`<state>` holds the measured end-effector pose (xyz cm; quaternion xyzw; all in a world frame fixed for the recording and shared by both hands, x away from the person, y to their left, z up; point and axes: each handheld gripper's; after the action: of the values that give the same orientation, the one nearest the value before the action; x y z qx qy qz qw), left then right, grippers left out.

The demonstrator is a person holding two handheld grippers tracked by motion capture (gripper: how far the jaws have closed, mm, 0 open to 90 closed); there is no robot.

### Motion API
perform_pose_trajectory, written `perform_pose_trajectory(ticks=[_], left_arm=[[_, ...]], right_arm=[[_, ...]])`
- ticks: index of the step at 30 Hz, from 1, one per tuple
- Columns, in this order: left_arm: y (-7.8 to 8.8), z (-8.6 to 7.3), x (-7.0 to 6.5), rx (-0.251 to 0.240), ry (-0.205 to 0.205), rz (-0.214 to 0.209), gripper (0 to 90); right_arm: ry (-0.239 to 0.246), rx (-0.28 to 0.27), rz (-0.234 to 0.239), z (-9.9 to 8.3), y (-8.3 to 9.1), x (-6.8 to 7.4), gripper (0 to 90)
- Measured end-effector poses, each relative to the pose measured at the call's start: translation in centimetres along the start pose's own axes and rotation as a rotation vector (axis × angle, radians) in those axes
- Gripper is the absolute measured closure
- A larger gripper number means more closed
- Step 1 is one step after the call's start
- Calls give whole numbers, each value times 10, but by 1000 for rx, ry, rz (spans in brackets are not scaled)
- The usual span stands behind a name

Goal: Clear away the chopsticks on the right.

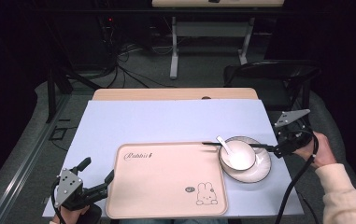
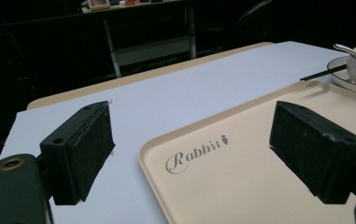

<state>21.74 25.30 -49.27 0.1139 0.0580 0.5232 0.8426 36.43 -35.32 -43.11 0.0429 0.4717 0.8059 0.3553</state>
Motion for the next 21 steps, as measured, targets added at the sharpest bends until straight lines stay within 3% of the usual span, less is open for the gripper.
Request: perform_pose_trajectory(ticks=[4, 5, 11, 21], left_arm=[[0, 0, 0, 0, 0, 0, 135], [0, 0, 0, 1, 0, 0, 135], [0, 0, 0, -1, 1, 0, 135], [0, 0, 0, 0, -1, -1, 135]], right_arm=[[24, 24, 13, 8, -8, -6, 18], [44, 30, 22, 12, -13, -11, 106], [77, 97, 75, 18, -32, -15, 161], [153, 175, 129, 19, -51, -14, 399]])
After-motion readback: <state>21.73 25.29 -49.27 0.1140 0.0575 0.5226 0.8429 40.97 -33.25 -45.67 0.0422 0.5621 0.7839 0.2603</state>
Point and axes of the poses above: each handheld gripper's, and its own axes: y roughly backward along the jaws, z roughly out of its top, x roughly to its left, and after that the axes turned 3 degrees about y, right-handed
